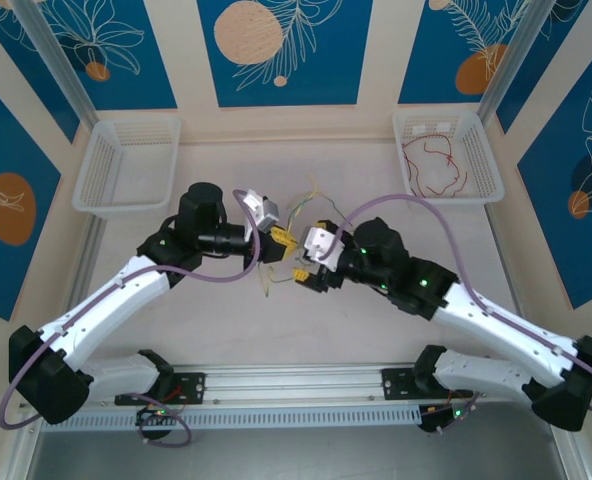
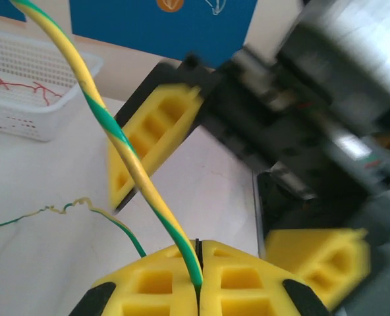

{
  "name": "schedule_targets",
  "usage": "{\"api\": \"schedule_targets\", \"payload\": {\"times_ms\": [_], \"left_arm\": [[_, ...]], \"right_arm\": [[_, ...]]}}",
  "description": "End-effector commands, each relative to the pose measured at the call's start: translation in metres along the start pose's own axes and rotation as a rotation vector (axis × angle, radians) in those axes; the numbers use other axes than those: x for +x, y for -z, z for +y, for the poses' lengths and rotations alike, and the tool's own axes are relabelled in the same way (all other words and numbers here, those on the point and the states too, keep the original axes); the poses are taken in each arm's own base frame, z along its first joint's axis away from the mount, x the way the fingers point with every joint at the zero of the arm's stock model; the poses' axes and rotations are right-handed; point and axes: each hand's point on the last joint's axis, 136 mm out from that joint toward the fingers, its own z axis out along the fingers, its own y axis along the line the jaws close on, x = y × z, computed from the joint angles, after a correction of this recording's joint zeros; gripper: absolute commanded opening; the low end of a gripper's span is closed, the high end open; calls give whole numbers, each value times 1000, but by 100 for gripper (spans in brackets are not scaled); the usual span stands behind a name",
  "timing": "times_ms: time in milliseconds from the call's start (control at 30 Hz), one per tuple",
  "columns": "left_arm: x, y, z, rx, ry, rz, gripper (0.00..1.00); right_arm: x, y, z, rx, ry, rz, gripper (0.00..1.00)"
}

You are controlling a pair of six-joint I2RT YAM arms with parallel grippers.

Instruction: Untangle the cables

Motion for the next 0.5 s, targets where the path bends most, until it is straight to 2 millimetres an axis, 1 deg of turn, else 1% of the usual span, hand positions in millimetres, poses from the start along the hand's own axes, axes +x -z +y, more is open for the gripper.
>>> {"api": "schedule_targets", "payload": {"times_ms": [0,33,67,100,133,233,333,467], "left_arm": [[-3,8,-16,60,-36,-9,0],[-3,9,-16,57,-40,-9,0],[-2,9,-17,55,-41,-7,0],[-2,10,-16,47,-42,-8,0],[-1,11,-17,44,-43,-8,0],[3,13,-16,29,-45,-2,0],[7,12,-16,31,-39,11,0],[13,11,-13,31,-23,33,0]], "right_arm": [[-35,8,-27,79,96,-90,55],[-39,9,-26,67,92,-105,43],[-42,11,-26,58,90,-118,24],[-44,13,-26,57,87,-125,9],[-45,15,-27,58,82,-122,0],[-37,16,-27,57,68,-82,0],[-29,22,-42,112,14,-38,0],[-25,43,-68,174,-144,-63,0]]}}
